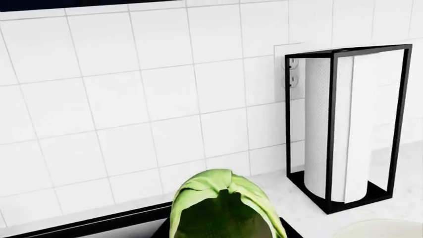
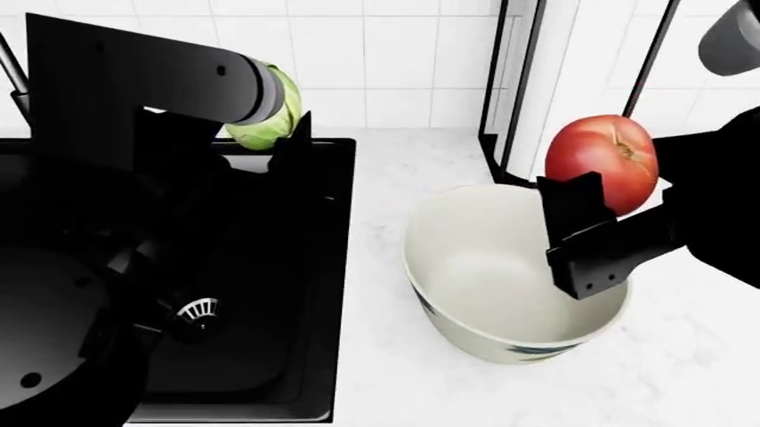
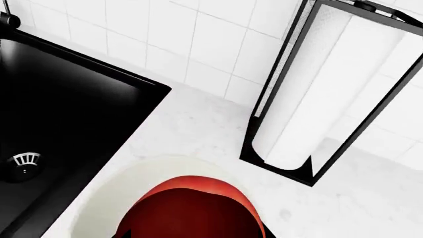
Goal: There is a mixed pile of frozen fruits and vegetables on the counter. Locate all the frozen vegetables and place the items in a bowl on the counter. Take all the frozen fruits and defrost them in a running sink.
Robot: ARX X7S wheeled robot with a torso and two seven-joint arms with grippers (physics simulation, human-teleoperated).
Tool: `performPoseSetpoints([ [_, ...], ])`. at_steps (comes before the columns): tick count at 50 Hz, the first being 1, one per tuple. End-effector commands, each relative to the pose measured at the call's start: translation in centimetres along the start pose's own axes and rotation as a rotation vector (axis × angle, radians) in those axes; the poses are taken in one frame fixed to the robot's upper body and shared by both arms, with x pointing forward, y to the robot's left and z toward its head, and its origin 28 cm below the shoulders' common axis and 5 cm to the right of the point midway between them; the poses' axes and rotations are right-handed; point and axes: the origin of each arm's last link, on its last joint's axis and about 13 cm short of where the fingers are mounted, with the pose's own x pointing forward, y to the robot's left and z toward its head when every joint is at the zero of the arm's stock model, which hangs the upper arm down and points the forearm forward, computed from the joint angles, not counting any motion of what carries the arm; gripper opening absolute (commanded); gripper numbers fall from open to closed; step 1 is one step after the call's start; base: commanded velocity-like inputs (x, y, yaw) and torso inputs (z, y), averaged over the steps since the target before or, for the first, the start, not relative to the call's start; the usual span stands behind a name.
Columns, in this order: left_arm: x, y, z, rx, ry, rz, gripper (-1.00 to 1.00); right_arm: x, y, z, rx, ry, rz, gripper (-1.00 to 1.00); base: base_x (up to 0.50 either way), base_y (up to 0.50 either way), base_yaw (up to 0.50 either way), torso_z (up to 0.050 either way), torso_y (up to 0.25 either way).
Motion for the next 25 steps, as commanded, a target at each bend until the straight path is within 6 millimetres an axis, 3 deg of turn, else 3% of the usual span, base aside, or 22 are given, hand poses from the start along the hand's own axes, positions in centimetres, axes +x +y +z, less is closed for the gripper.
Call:
performPoseSetpoints([
  [1, 0.1, 0.0, 0.1, -0.010, -0.001, 0.003, -1.00, 0.5, -0.2, 0.7, -0.050, 0.065, -0.016, -1.00, 0.00, 0.00, 0.00, 0.000, 0.000],
  [25, 0.2, -0.1, 0.0, -0.017, -0.002, 0.000, -1.00, 4.6, 0.4, -2.3, -0.071, 0.187, 0.033, -1.00, 0.00, 0.00, 0.00, 0.000, 0.000],
])
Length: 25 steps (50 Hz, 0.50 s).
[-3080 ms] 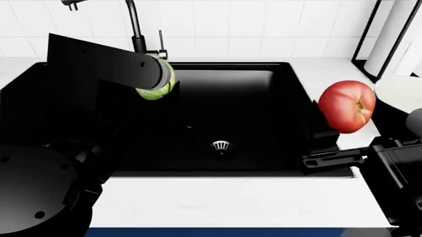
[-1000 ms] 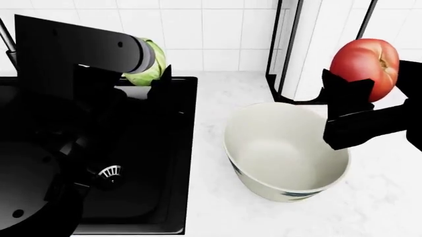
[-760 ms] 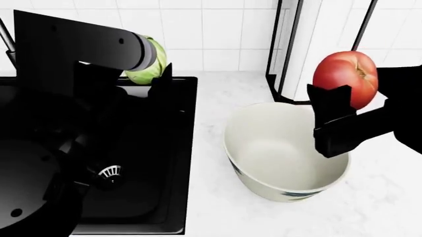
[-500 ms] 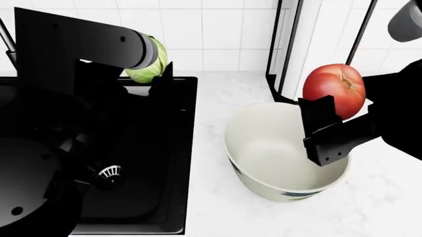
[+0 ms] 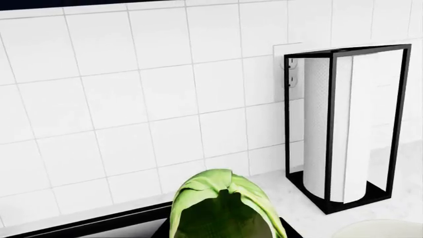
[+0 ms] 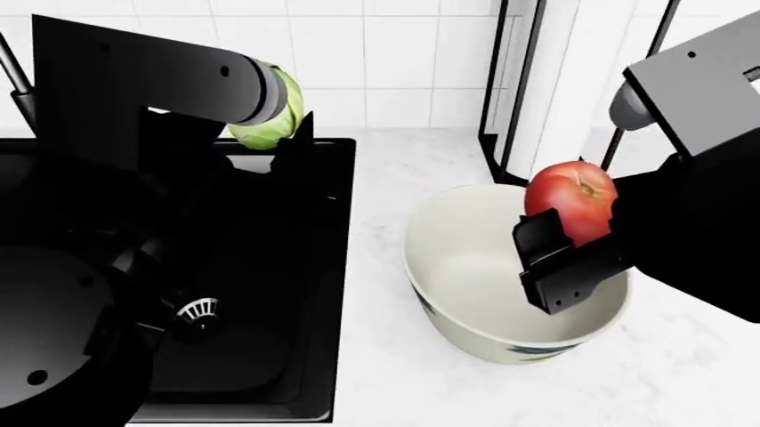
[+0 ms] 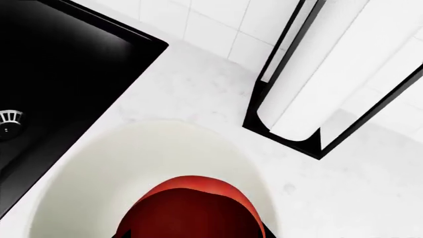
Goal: There is a mixed pile of frozen fruits and vegetables on the counter. Locate all the frozen vegetables and place the items in a bowl on the counter. Take all the frozen fruits and defrost them in a running sink.
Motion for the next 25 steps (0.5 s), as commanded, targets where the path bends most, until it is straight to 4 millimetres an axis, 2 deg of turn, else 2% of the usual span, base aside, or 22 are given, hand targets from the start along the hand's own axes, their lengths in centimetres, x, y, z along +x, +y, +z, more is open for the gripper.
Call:
performPoseSetpoints([
  [1, 0.0, 0.0, 0.0, -0.015, -0.001, 0.003, -1.00, 1.4, 0.4, -0.9, -0.029, 0.043, 0.030, -1.00, 0.00, 0.00, 0.00, 0.000, 0.000],
  [25, 0.0, 0.0, 0.1, -0.019, -0.005, 0.003, -1.00, 2.7, 0.4, -1.0, -0.024, 0.060, 0.039, -1.00, 0.00, 0.00, 0.00, 0.000, 0.000],
])
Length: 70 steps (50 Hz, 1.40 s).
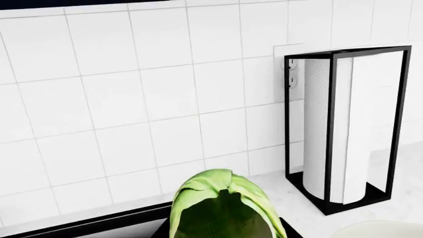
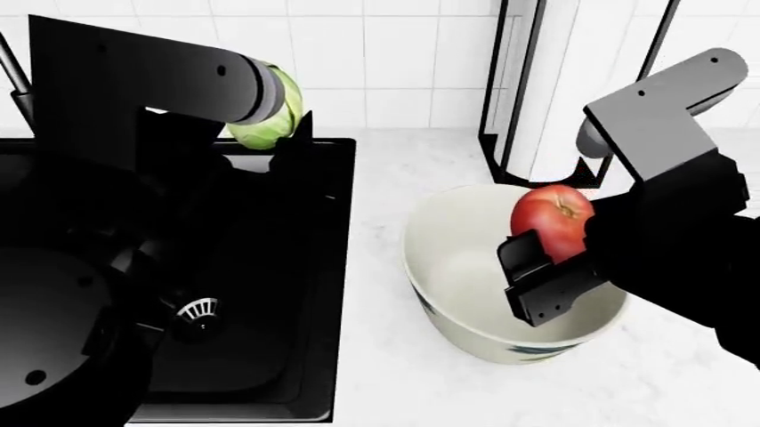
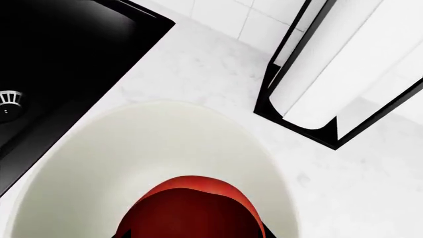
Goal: There is a mixed pile of frozen fruits and vegetables on the counter. Locate all the frozen vegetables and place the items in a bowl on the counter. Take all the frozen fruits and defrost them in a running sink.
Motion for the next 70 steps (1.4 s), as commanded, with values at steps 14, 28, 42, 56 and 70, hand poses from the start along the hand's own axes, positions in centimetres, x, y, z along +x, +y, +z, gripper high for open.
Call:
performPoseSetpoints([
  [14, 0.1, 0.0, 0.0, -0.014, 0.000, 0.003, -1.00, 1.9, 0.4, -0.4, -0.022, 0.035, 0.040, -1.00, 0.00, 0.00, 0.00, 0.001, 0.000],
  [28, 0.0, 0.1, 0.0, -0.017, -0.002, 0.007, -1.00, 2.8, 0.4, -0.6, -0.021, 0.063, 0.038, -1.00, 0.00, 0.00, 0.00, 0.000, 0.001],
  [42, -0.1, 0.1, 0.1, -0.020, -0.007, 0.008, -1.00, 1.4, 0.1, 0.5, 0.013, -0.012, 0.019, 1.00, 0.00, 0.00, 0.00, 0.000, 0.000],
  [56, -0.1, 0.0, 0.3, -0.016, -0.010, 0.000, -1.00, -1.2, -0.3, 1.6, 0.034, -0.128, 0.019, 1.00, 0.00, 0.00, 0.00, 0.000, 0.000],
  [70, 0.3, -1.5, 2.7, 0.021, 0.083, -0.131, -1.00, -5.5, -1.8, 0.7, 0.098, -0.196, -0.050, 1.00, 0.00, 0.00, 0.00, 0.000, 0.000],
])
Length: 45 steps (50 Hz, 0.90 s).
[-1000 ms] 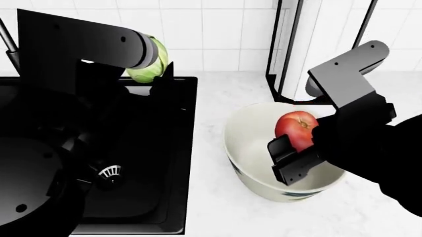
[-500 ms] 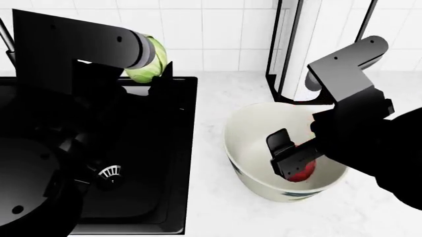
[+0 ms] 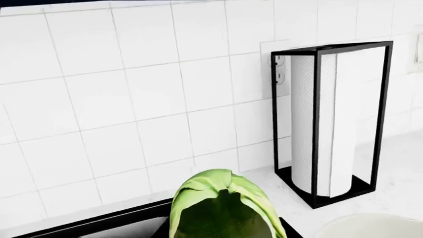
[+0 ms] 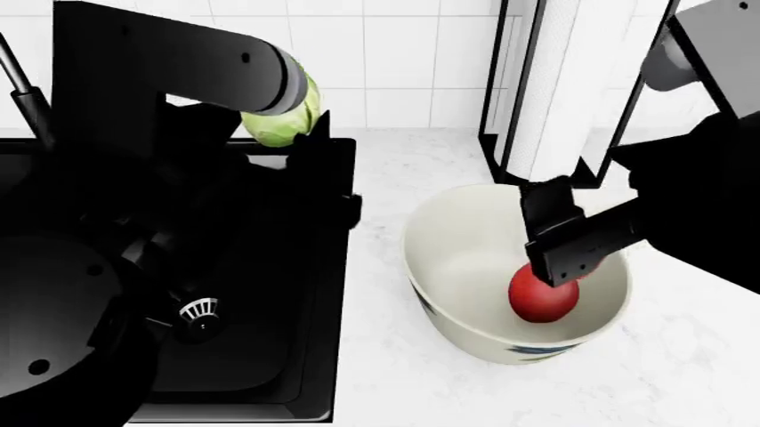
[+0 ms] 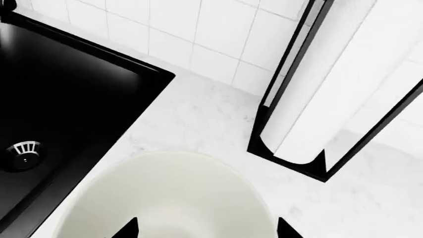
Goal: There is a mixed pile of frozen fruits and vegetables on the counter. Locate all the frozen vegetables and place the items in a bowl on the counter. Take all the frozen fruits and defrost them in a running sink.
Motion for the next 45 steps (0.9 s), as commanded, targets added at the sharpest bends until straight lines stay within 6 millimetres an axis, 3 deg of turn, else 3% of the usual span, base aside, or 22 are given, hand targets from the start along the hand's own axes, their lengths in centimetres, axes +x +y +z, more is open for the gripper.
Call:
performPoseSetpoints([
  [1, 0.2, -1.1, 2.3, 0.011, 0.072, -0.103, -1.00, -3.3, -1.1, -0.4, 0.045, -0.050, -0.062, 1.00, 0.00, 0.00, 0.00, 0.000, 0.000],
  [6, 0.1, -1.2, 4.6, -0.025, 0.113, -0.176, -1.00, -5.0, -2.0, -0.9, 0.070, -0.082, -0.107, 1.00, 0.00, 0.00, 0.00, 0.000, 0.000],
  [15, 1.0, -0.8, 7.1, -0.115, 0.150, -0.237, -1.00, -5.7, -2.5, -1.5, 0.074, -0.086, -0.153, 1.00, 0.00, 0.00, 0.00, 0.000, 0.000],
  [29, 1.5, -1.2, 8.5, -0.228, 0.221, -0.343, -1.00, -7.2, -3.1, -2.4, 0.103, -0.101, -0.226, 1.00, 0.00, 0.00, 0.00, 0.000, 0.000],
  [45, 3.2, -2.6, 7.3, -0.233, 0.365, -0.469, -1.00, -7.3, -3.6, -2.7, 0.127, -0.114, -0.256, 1.00, 0.00, 0.00, 0.00, 0.000, 0.001],
])
